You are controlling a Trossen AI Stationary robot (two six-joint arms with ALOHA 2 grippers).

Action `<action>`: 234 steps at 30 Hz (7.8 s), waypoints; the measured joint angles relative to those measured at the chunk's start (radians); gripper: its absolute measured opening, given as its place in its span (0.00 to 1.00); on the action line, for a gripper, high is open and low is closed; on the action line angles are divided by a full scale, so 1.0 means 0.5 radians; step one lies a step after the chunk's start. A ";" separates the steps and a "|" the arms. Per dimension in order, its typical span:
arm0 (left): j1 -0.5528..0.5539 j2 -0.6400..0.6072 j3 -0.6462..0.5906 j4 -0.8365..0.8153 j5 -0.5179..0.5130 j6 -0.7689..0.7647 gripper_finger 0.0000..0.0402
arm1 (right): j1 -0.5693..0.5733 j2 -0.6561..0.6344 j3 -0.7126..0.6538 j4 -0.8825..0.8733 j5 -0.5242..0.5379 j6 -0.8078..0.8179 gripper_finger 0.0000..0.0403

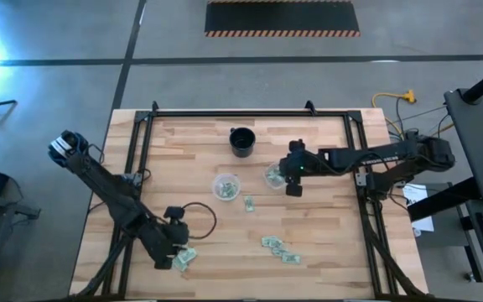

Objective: Pick and place Stevia / Truvia into bins
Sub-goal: Put the green stevia packet into the left transparent container

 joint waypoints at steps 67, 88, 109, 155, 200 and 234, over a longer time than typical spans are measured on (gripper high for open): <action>-0.189 0.753 0.167 -0.005 0.203 0.059 0.26 | 0.389 -0.005 -0.011 0.503 -0.117 0.020 0.31; -0.189 0.768 0.166 -0.007 0.143 0.052 0.01 | 0.389 -0.005 -0.117 0.620 -0.113 0.035 0.28; -0.165 0.445 0.229 -0.159 -0.319 0.168 0.00 | 0.389 -0.005 -0.134 0.660 -0.119 0.034 0.22; -0.045 0.812 0.197 -0.015 0.057 0.424 0.49 | 0.389 -0.008 -0.187 0.669 -0.118 0.073 0.20; 0.170 0.683 0.141 -0.087 0.355 -0.839 0.49 | 0.389 -0.006 -0.235 0.719 -0.118 0.080 0.18; 0.179 0.679 -0.011 0.215 0.437 -0.341 0.37 | 0.389 -0.005 -0.239 0.720 -0.118 0.077 0.17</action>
